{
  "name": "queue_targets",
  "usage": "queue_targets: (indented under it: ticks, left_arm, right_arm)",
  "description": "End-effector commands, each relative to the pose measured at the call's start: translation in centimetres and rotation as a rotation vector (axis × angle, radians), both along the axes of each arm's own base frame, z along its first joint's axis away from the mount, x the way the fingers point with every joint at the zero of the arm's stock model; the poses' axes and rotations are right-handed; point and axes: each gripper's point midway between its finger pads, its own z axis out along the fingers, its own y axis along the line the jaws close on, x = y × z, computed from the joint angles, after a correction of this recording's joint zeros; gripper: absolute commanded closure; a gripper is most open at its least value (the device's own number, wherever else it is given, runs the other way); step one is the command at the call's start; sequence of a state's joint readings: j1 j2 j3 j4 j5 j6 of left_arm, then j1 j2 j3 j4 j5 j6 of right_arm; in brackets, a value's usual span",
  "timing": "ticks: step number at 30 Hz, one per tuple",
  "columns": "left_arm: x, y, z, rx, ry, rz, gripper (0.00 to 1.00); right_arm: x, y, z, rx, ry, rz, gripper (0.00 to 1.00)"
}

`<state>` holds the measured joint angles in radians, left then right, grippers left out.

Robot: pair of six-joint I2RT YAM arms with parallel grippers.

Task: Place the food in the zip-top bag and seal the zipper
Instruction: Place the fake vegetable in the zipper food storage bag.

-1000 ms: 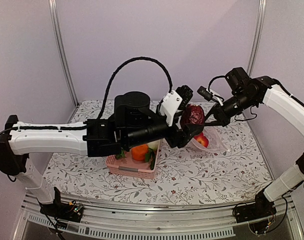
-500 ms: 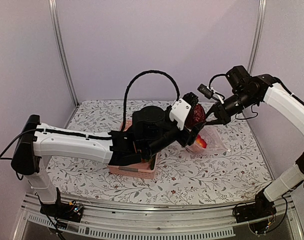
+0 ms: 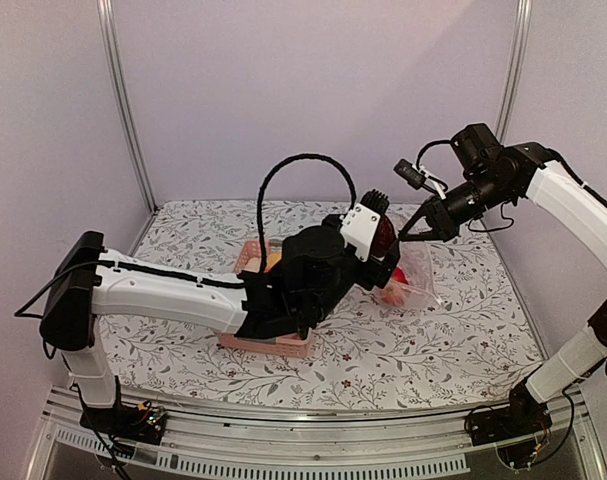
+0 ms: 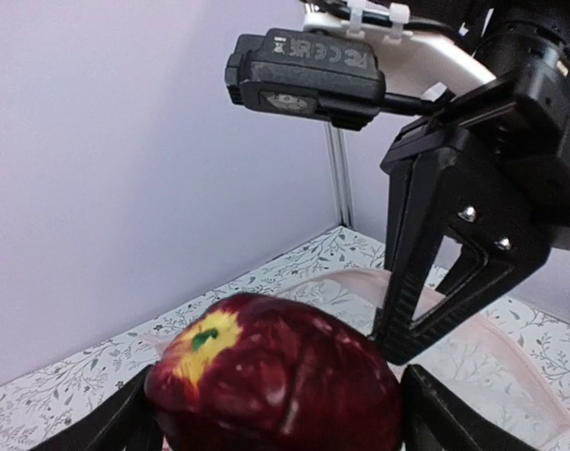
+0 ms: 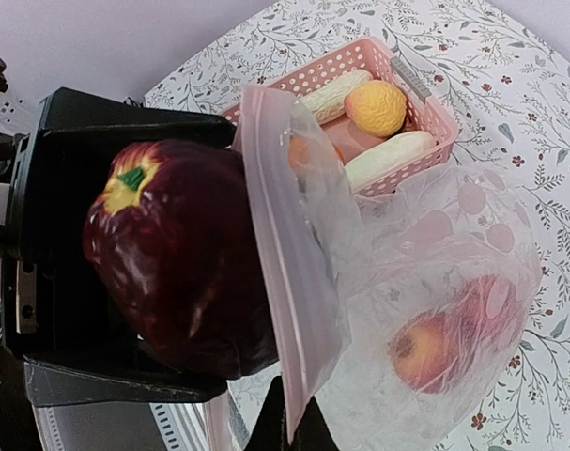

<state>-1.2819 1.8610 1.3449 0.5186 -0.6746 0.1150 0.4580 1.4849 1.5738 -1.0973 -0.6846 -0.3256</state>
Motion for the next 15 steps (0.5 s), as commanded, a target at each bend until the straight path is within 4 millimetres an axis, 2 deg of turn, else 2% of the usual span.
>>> queue_targets:
  ticks: [1, 5, 9, 15]
  left_arm:
    - [2.0, 0.5, -0.7, 0.03, 0.02, 0.147, 0.1]
    - [3.3, 0.6, -0.4, 0.039, 0.019, 0.227, 0.02]
    - [3.6, 0.6, 1.6, 0.002, 0.018, 0.261, 0.0]
    - [1.0, 0.7, 5.5, -0.122, 0.052, 0.17, 0.0]
  right_arm:
    - [1.3, 0.5, 0.7, -0.001, -0.022, -0.021, 1.0]
    - [2.3, 0.6, 0.6, -0.001, -0.014, -0.043, 1.0]
    - [3.2, 0.5, 0.3, -0.008, -0.012, -0.063, 1.0]
    - [4.4, 0.7, 0.1, -0.019, -0.019, -0.084, 1.0]
